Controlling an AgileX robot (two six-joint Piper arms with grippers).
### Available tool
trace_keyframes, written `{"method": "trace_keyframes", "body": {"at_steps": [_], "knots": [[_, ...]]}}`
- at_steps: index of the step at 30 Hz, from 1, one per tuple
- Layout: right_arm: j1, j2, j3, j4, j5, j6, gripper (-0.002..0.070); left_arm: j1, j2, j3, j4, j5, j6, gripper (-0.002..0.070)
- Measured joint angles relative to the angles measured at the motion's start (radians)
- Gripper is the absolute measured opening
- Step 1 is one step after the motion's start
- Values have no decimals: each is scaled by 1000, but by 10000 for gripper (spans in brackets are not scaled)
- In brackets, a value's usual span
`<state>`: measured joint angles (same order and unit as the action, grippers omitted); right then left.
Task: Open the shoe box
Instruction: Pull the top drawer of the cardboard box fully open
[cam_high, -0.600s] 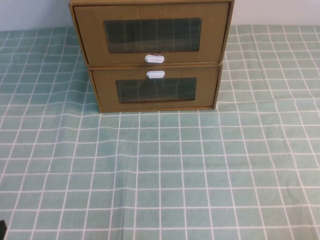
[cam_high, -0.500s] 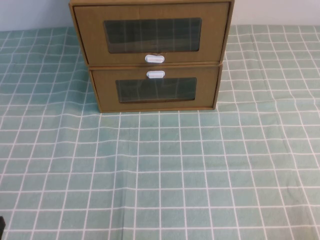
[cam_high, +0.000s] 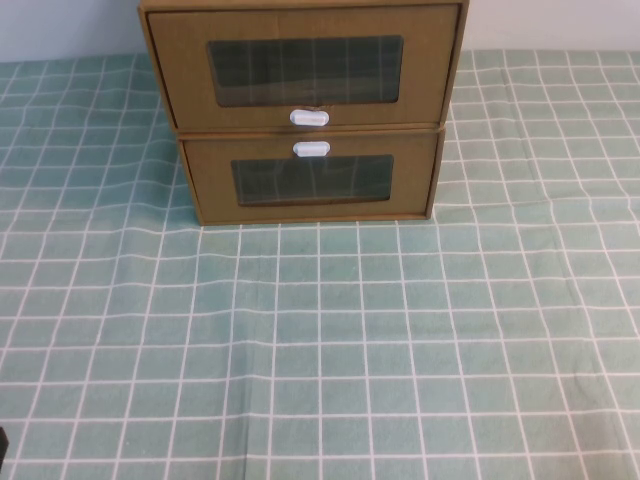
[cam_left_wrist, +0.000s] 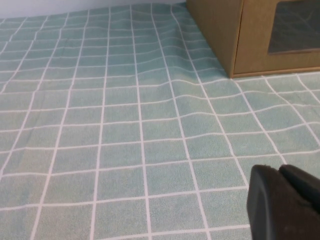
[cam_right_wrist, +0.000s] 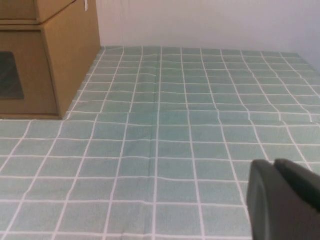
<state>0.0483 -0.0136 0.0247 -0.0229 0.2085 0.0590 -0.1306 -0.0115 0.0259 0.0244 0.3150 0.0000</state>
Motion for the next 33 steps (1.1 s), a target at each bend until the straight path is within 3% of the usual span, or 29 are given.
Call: {"method": "trace_keyframes", "body": {"at_steps": [21,26,33], "knots": [[0,0,0,0,-19,0,-14,0,0,0,2,41,0,-5],[0,0,4,0,-234,0,-14,0,0,2,-12,-217,-15,-5],[0,0,4,15,-704,41,-14,0,0,2,-24,-774,-89,-6]]}}
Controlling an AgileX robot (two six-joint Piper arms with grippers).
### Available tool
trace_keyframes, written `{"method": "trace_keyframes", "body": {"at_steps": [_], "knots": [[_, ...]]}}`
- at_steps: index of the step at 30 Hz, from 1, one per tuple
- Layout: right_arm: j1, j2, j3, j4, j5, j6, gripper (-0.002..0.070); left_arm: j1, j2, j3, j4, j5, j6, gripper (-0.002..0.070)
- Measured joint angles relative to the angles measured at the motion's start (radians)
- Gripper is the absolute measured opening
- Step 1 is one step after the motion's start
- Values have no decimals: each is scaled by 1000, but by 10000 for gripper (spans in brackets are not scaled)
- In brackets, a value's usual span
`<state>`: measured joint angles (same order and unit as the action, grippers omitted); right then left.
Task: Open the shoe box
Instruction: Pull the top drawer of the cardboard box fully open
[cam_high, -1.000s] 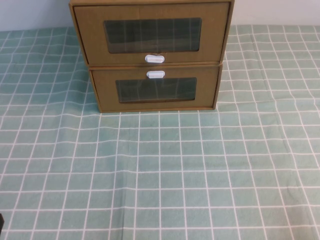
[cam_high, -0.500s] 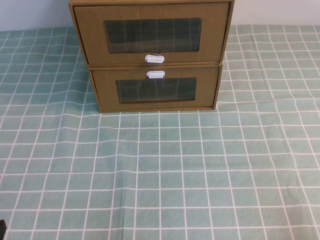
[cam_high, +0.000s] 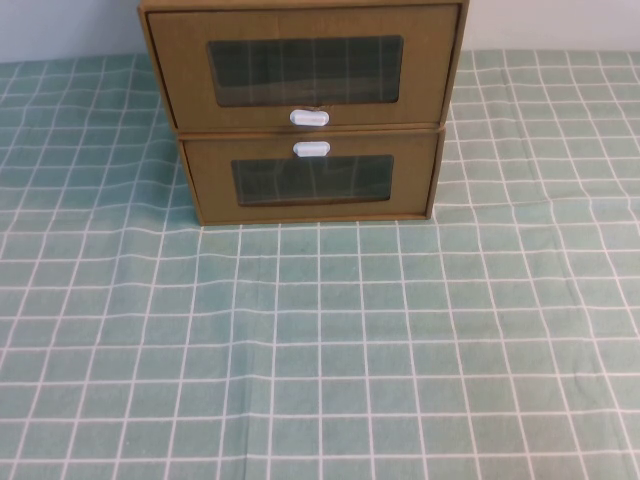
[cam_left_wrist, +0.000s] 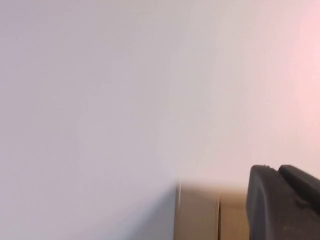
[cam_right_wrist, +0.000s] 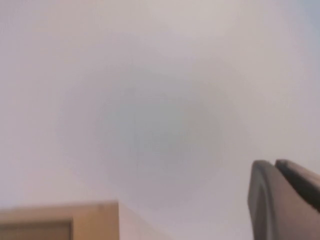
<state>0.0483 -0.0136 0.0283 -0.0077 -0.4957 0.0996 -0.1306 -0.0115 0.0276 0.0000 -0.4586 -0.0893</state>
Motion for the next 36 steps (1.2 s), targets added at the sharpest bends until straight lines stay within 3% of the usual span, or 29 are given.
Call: {"method": "trace_keyframes", "body": {"at_steps": [7,12,16,20,23,31,36], "knots": [[0,0,0,28,-285,30,-14,0,0,0,-67,-363,-12,-5],[0,0,-33,198,-298,34,-14,0,-4,-112,-82,-362,23,-5],[0,16,-196,426,-243,38,-14,0,15,-317,-86,-232,127,-5],[0,146,-416,524,-170,38,-14,0,146,-561,-104,-154,183,-5],[0,294,-599,528,-36,11,-14,0,295,-758,-165,-27,192,-5],[1,796,-1115,402,507,-67,-14,0,725,-1301,-197,602,243,-5],[41,994,-1280,334,662,-71,-14,0,1030,-1573,-197,905,247,-5]]}}
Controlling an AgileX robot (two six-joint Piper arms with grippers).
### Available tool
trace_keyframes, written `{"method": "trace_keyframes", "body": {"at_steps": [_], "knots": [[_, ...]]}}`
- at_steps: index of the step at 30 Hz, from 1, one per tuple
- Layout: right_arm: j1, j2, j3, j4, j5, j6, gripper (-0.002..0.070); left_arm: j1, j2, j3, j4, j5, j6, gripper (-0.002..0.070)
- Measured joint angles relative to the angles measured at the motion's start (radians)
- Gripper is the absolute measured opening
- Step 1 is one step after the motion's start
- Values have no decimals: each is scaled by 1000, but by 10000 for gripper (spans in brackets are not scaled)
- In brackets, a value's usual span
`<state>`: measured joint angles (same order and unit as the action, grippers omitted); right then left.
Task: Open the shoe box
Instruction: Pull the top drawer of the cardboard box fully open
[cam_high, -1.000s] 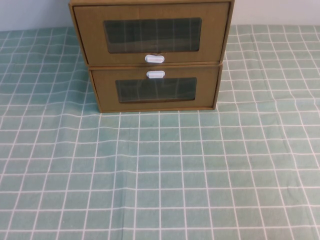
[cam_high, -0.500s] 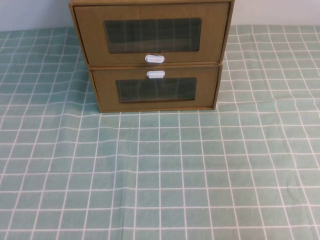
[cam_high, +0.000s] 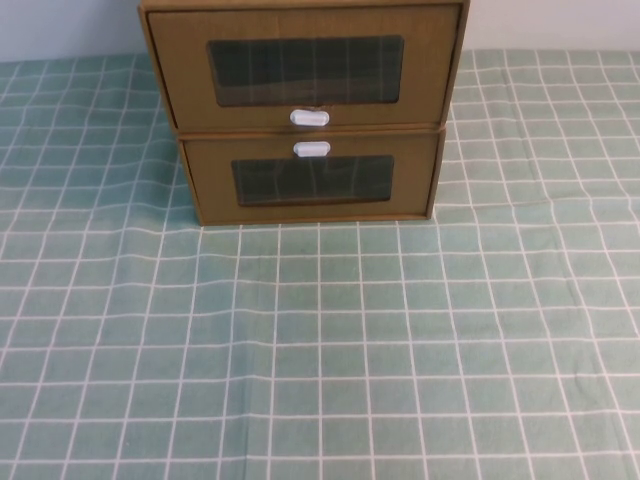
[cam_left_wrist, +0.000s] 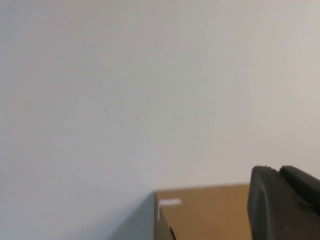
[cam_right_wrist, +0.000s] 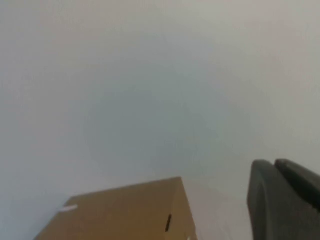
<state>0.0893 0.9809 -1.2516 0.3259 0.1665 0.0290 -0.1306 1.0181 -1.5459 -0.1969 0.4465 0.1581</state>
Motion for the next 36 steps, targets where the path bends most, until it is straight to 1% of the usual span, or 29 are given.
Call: {"method": "trace_keyframes", "body": {"at_steps": [4,7,9,13,15,17,18,20,22,24,26,29,32,34,36], "knots": [[9,66,-24,-28,38,-11,-14,0,254,-202,-18,163,0,-5],[9,108,-24,-30,64,-15,-14,0,430,-332,-67,210,2,-5],[9,145,-24,-31,103,-15,-14,0,542,-399,-142,208,2,-5],[9,227,-24,-31,256,-39,-14,0,731,-536,-382,215,43,-5],[9,269,-24,-16,331,-131,-14,0,818,-623,-508,272,135,-5],[9,309,-24,36,399,-265,-14,0,916,-725,-642,359,280,-5],[10,331,-24,75,430,-350,-14,0,965,-768,-689,393,329,-5],[23,371,-24,150,470,-493,-14,-2,1055,-878,-764,460,373,-5],[54,400,-24,216,483,-637,-14,-4,1127,-978,-777,519,390,-5],[106,421,-24,240,488,-746,-13,-13,1183,-1065,-751,577,397,-5],[186,437,-25,228,489,-794,-14,-31,1215,-1100,-715,603,401,-5],[317,468,-26,131,487,-811,-14,-62,1228,-1111,-660,636,412,-5],[446,500,-26,-90,463,-752,-14,-91,1228,-1111,-599,665,416,-5],[523,522,-26,-301,441,-619,-14,-100,1229,-1113,-564,677,416,-5],[583,539,-26,-499,426,-449,-14,-101,1236,-1113,-553,688,416,-5]]}}
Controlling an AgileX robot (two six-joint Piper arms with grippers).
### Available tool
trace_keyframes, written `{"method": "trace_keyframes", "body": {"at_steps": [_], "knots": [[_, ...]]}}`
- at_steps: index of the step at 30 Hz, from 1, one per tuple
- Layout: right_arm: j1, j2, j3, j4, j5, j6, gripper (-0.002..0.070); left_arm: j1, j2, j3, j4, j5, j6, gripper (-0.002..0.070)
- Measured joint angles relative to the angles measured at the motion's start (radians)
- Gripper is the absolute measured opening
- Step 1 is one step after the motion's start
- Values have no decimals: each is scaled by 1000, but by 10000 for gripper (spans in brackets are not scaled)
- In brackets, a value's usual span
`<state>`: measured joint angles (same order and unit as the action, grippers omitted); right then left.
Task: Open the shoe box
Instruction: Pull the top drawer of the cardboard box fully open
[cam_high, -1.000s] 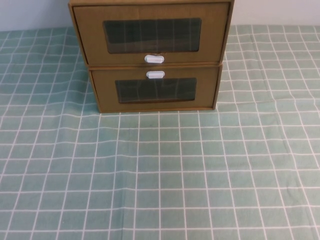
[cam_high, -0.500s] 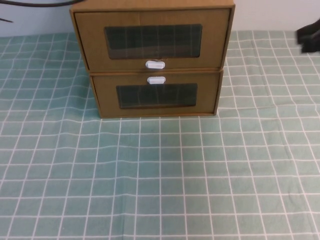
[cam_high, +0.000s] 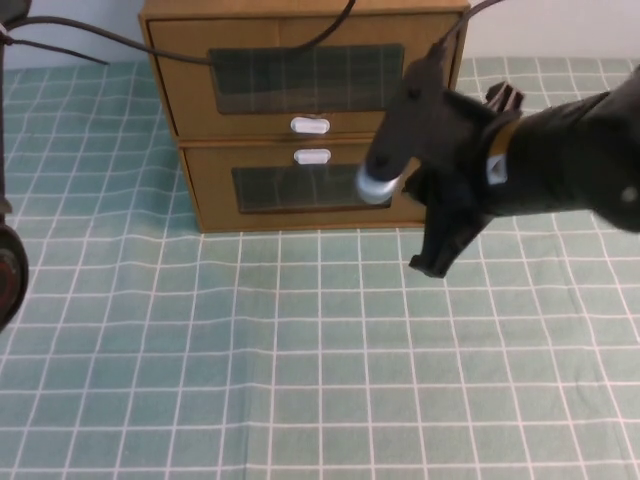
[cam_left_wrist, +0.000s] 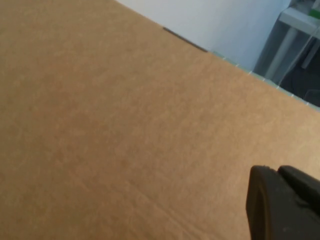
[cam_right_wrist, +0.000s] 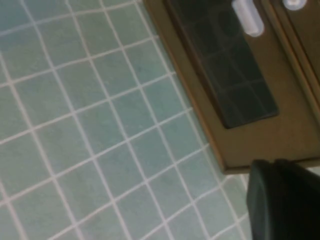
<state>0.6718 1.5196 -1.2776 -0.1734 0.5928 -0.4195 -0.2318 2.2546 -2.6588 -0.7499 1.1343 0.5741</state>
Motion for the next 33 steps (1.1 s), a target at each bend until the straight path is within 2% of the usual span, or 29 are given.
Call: {"method": "trace_keyframes", "body": {"at_steps": [8,14,18,24,33], "knots": [[168,76,-2,-681,-4,516,-13,0,51,-6,4,69,-35,-5],[227,175,-4,-1130,-15,877,-13,0,72,-13,-3,71,-69,-5],[247,235,-4,-1380,6,1044,-13,2,72,-17,10,71,-90,-5],[256,311,-16,-1468,37,1117,39,8,72,-17,8,71,-92,-6],[256,367,-19,-1474,45,1121,295,34,82,-17,-60,76,-96,-6]]}}
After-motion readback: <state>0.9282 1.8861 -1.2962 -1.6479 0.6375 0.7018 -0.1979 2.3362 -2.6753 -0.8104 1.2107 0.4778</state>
